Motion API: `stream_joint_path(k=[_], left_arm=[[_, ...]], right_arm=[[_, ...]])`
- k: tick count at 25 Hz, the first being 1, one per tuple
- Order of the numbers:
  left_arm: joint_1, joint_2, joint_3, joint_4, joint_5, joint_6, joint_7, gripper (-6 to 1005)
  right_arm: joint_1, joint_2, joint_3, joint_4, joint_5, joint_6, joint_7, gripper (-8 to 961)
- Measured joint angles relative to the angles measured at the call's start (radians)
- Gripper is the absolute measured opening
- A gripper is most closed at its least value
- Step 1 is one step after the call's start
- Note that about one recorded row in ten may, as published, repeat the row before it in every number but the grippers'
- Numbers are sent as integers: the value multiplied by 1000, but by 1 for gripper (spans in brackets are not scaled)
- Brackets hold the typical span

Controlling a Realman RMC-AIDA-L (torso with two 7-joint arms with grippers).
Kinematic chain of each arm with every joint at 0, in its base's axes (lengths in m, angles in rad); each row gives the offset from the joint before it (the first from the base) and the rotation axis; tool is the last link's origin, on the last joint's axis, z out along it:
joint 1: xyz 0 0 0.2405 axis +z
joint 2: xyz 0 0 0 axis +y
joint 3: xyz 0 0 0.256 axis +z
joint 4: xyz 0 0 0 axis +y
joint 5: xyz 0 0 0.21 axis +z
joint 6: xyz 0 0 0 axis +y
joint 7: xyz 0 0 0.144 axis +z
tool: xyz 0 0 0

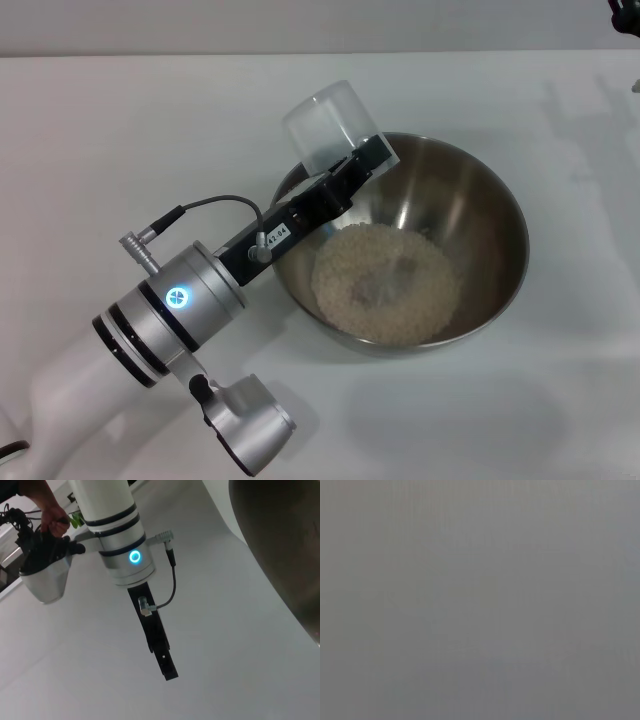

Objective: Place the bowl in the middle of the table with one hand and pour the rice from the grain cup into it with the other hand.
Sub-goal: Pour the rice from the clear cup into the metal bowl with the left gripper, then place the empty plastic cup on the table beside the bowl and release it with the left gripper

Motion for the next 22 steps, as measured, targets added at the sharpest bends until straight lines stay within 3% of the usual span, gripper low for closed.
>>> stream_joint_path(k=[13,18,22], left_arm=[[7,0,-8,-7,-3,0,-36,27],[36,0,-55,-52,-23,13,-246,27],[77,0,-158,-122,-141,24,-743,26]], right_arm=[[4,0,0,0,3,2,0,743],[6,0,0,0,4,2,0,742],[6,0,0,0,3,10,0,742]])
